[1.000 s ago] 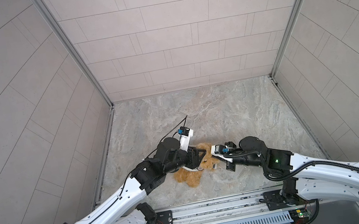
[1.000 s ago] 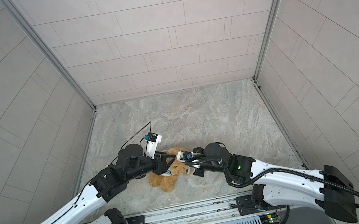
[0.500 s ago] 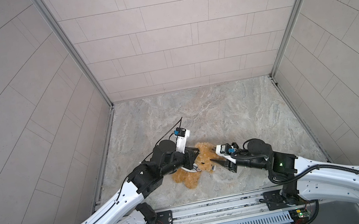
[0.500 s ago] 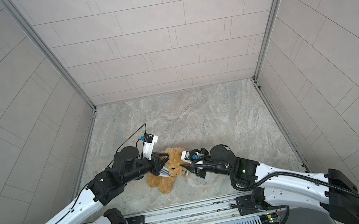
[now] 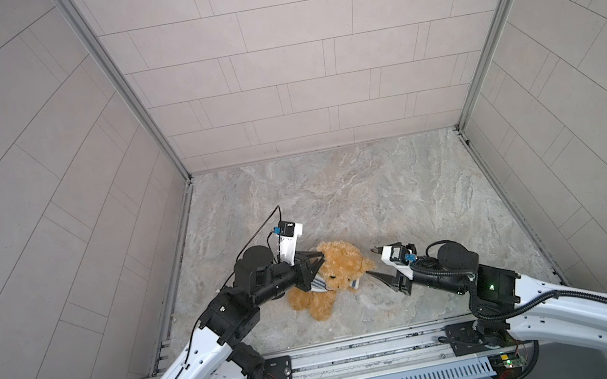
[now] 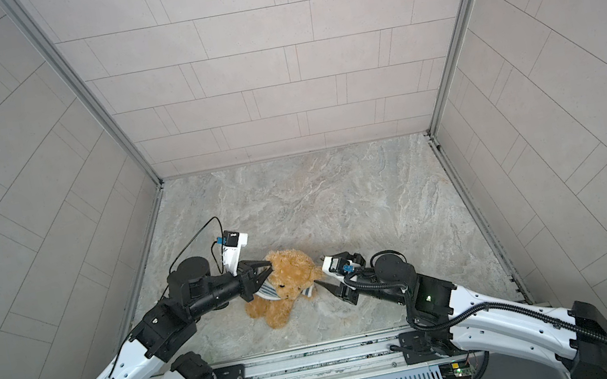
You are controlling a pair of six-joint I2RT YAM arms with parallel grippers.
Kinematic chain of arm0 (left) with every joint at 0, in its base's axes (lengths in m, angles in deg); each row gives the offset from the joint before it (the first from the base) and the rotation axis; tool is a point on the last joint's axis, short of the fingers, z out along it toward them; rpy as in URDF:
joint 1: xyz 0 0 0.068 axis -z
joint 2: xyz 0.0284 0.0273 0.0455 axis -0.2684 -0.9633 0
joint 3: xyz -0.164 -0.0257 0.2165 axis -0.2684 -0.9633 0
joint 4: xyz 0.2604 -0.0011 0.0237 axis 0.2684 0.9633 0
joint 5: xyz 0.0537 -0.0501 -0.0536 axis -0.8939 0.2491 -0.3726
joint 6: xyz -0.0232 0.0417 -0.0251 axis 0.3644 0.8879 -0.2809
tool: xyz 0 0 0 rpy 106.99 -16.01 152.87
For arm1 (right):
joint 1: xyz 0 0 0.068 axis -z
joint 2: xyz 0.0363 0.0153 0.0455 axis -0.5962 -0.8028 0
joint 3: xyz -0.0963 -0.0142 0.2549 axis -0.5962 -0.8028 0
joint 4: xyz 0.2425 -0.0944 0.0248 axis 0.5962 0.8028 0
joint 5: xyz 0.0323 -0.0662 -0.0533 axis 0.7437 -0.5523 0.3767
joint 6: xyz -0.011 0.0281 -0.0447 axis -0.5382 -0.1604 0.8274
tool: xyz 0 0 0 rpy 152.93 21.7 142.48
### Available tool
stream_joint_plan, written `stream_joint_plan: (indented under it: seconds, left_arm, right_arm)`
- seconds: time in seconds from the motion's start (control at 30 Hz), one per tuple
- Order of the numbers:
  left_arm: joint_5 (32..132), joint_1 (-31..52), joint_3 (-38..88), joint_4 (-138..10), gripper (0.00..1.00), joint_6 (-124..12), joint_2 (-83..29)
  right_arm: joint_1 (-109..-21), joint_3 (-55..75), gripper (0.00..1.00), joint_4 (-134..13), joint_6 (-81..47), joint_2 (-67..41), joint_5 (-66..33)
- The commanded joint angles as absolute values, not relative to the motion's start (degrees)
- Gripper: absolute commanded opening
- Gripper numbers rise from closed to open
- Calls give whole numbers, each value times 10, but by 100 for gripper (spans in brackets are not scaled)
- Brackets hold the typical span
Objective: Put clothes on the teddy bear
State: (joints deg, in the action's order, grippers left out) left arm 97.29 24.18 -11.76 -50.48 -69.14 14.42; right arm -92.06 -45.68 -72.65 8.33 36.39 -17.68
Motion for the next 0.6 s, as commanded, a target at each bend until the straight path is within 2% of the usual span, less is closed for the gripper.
stream_joint_plan:
  seconds: [0.0, 0.2, 0.27, 0.37, 0.43, 0.5, 0.57]
  left_arm:
    - [993, 240, -123, -553, 0, -700, 149]
    - [995, 240, -128, -559, 0, -706, 150]
    - [994, 240, -127, -558, 0, -706, 152]
    - [986, 239, -129, -551, 0, -703, 153]
    - [977, 239, -128, -541, 0, -698, 152]
    - [963, 240, -121, -516, 0, -683, 146]
    - [952, 240, -111, -493, 8, -667, 145]
  right_arm:
    - [-920, -451, 52, -719, 103, 356, -187]
    - [-920, -442, 35, -714, 121, 335, -180]
    - [-920, -440, 26, -720, 126, 333, -181]
    - [-920, -430, 7, -722, 135, 331, -182]
    - [-920, -419, 0, -718, 145, 330, -182]
    - [-920, -402, 0, -712, 156, 323, -176]
    - [-920, -379, 0, -701, 170, 308, -167]
